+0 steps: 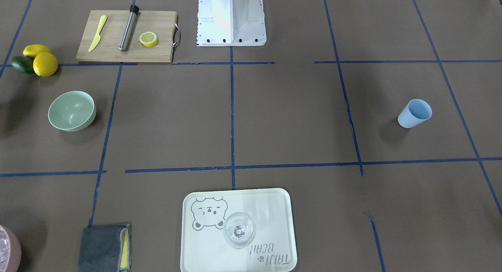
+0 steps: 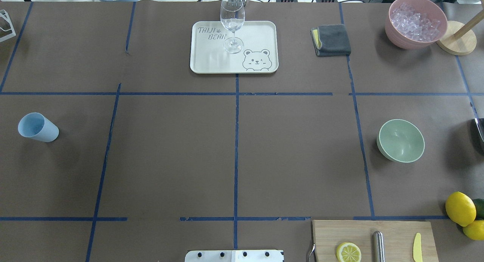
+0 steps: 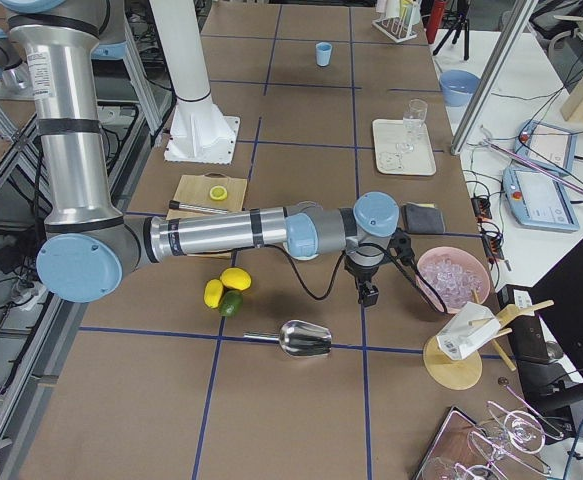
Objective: Pour ice into bowl
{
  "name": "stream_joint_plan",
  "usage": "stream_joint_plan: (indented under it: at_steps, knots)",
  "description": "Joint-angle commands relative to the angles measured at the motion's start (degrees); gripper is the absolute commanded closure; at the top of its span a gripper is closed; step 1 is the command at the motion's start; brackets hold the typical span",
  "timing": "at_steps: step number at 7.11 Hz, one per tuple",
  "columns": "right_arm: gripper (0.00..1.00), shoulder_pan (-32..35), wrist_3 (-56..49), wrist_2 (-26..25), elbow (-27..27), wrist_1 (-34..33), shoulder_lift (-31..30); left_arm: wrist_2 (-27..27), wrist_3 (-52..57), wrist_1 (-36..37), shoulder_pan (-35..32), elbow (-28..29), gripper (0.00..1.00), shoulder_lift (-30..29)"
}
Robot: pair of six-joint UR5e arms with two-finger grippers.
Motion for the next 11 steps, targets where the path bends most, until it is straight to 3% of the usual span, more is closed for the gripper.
stream_joint_plan:
  at_steps: [1,5,6,9,10,11]
  knots:
    - [0.0,-0.1,-0.7,-0.4,0.2,0.5,-0.7,-0.1,0.0,0.0,0.0,-0.7,0.0,-0.2]
    - [0.0,-0.2,-0.4,-0.5,0.2,6.7,-3.2,-0.1,-0.7,0.0,0.0,-1.3,0.0,0.2]
    - [0.0,-1.6,0.8,-0.3,0.2,13.7,-5.8,0.0,-0.5,0.0,0.0,-1.8,0.0,0.1]
    - [0.0,-7.0,20.4,4.3,0.5,25.4,-7.3,-0.2,-0.6,-2.7,0.0,-2.5,0.0,-0.1]
    - [0.0,-11.9,31.1,2.9,0.4,34.5,-8.8,-0.1,-0.4,-2.7,0.0,-2.4,0.0,0.0]
    - [0.0,-14.8,40.5,1.9,0.5,39.2,-9.3,-0.2,-0.3,-2.8,0.0,-2.6,0.0,0.0]
